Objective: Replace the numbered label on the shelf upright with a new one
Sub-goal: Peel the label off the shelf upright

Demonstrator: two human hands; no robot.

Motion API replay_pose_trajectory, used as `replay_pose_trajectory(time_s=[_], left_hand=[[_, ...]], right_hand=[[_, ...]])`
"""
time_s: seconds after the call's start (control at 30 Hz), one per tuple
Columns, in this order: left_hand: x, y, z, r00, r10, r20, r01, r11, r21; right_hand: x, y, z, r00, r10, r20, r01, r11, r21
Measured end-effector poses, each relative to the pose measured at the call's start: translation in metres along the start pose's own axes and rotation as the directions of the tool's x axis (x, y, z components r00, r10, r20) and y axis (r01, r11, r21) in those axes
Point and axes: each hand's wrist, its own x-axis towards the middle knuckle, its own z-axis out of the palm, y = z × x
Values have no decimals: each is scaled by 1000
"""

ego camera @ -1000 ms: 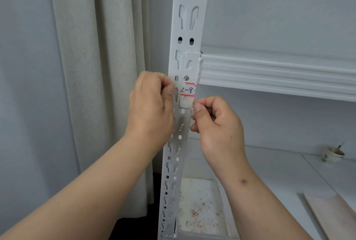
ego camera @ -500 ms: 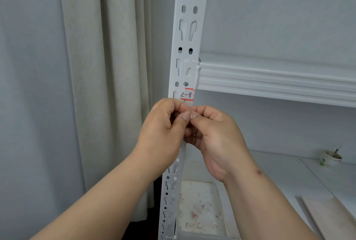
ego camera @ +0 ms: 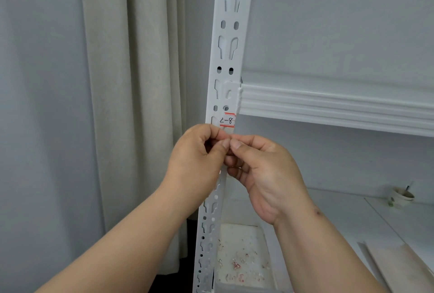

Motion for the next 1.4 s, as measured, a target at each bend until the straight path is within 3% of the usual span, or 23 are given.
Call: replay_pose_trajectory(time_s=[0.2,0.33,0.4,0.47,0.57,0.67,0.8,1.07,1.4], left_hand=[[4,-2,-3,987,-141,75,155,960,-233],[6,-4,-5,988,-121,101,137,977,-166],[8,-3,-7,994,-100,46,105,985,-136],[12,-3,-8,998,-36,-58,32,997,-67],[20,-7,-5,971,176,-163,-158,980,118],[29,-16,1,884,410,-222,-349,898,268],[39,-29,9,776,577,-256,-479,802,357],[48,-37,18,669,678,-303,-569,730,378],[51,-44,19,631,721,-286,-616,690,381]], right_hand=[[3,-2,-4,999,0,-50,0,1000,-1],[6,0,-4,991,-71,-113,61,994,-92],[8,1,-5,984,-98,-148,78,988,-132],[10,3,-6,979,-125,-164,93,977,-194],[14,8,-5,965,-194,-175,130,937,-324],[18,13,-3,947,-269,-177,174,890,-420],[22,15,0,921,-355,-160,242,844,-479],[31,21,1,862,-473,-183,319,786,-529],[32,26,3,838,-502,-216,345,792,-503]])
